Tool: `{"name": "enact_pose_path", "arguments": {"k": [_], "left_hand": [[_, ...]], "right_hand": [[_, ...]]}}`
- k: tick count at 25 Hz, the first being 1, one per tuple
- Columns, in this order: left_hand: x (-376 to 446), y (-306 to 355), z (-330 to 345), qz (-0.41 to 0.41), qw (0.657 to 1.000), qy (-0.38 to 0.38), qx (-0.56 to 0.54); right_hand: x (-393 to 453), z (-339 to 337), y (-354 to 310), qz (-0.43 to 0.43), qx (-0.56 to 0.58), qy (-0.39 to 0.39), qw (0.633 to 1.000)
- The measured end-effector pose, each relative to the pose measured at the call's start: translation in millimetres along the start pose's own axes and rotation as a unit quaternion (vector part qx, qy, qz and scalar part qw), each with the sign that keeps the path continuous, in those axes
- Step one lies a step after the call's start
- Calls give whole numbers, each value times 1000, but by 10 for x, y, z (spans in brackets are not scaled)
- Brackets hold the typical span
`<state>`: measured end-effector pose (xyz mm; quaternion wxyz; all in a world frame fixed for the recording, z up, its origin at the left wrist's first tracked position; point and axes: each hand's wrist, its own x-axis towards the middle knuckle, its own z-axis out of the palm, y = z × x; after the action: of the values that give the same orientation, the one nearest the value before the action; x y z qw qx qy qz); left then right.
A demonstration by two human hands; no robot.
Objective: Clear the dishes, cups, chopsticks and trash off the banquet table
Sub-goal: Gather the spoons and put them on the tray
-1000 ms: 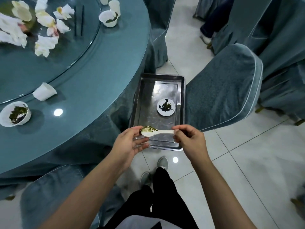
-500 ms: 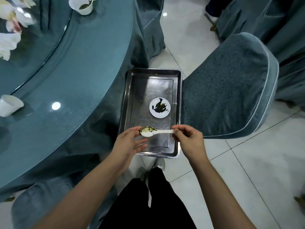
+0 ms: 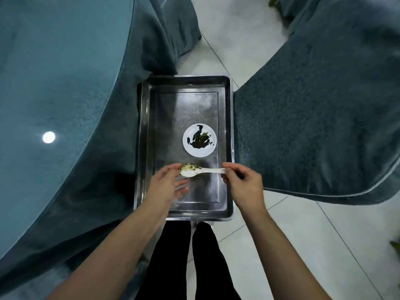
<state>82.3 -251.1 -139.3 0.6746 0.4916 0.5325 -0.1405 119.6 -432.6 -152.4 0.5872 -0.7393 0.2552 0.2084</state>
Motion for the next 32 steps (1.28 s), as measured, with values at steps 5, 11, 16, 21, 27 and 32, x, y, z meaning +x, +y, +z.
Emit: {"name": "enact_pose_path", "arguments": {"k": [5,11,16,21,27,32], "left_hand": [[713,-73,137,13,998,3,53],[1376,-156,294,56,988,-23,140],[1775,-187,443,58,982,-32,175],[1992,-211,537,68,975,-45,208],[2125,-204,588,56,967,-53,242],[2141,-188,585,48,961,-72,261]], "right_hand": [[526,246,381,31,5,21,999],[1033,463,727,65,11,50,997],[1342,643,885,97,11,46,994],[1544,749,958,126,22,32,991],[1657,836,1017,157,12,3,987],[1675,818,1017,163,3,-14,987]]}}
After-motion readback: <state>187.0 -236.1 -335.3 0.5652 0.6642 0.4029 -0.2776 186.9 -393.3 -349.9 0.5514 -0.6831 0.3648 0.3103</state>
